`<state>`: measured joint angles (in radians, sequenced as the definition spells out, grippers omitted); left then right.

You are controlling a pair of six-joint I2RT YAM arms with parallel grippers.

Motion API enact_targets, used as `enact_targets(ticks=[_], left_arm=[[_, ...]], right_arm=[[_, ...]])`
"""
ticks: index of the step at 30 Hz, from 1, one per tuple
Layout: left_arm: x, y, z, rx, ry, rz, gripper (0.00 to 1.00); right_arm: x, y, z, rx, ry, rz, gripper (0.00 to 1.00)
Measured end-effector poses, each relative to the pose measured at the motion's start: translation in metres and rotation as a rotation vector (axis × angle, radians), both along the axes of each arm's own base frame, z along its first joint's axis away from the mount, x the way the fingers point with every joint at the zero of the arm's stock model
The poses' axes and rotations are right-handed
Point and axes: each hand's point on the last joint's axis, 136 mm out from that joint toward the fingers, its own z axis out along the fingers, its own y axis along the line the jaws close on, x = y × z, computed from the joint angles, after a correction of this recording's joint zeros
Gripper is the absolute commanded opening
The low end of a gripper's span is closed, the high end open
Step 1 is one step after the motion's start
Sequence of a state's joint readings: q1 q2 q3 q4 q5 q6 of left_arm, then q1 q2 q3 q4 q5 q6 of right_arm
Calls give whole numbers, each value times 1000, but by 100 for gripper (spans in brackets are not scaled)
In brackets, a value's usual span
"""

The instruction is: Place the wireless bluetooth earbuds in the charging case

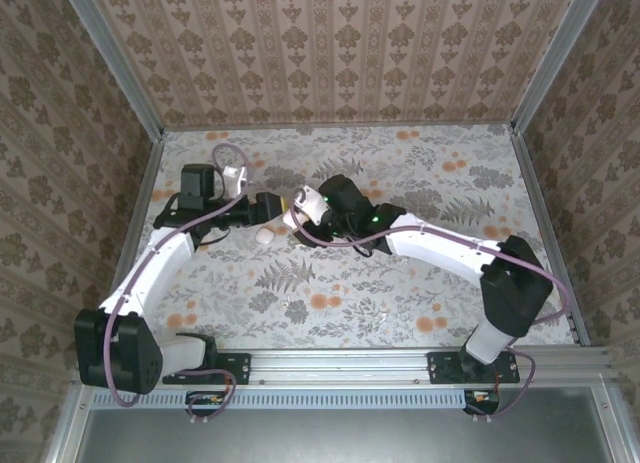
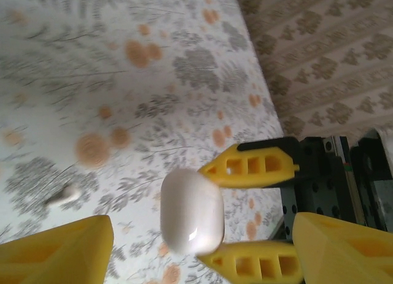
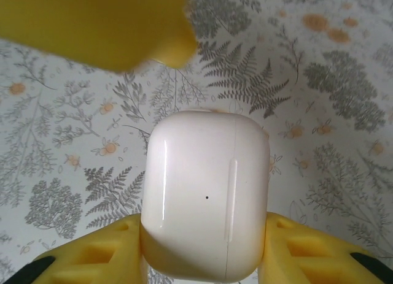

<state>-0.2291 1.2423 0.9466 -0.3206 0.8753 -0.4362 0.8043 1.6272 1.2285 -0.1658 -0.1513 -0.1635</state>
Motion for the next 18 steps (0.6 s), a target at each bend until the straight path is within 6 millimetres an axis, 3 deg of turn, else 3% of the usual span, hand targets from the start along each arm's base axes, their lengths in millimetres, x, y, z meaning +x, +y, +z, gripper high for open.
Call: enact_targets(ticks=[7, 13, 18], left_arm=[[-5, -19, 0, -60, 34, -111, 62], [-16, -33, -2, -84, 73, -183, 59], [-22, -41, 2, -89, 81, -217, 51]], right_arm=[[-8, -15, 19, 11, -57, 23, 42], [-11, -19, 19, -8, -78, 44, 42], [-13, -20, 16, -30, -86, 58, 42]])
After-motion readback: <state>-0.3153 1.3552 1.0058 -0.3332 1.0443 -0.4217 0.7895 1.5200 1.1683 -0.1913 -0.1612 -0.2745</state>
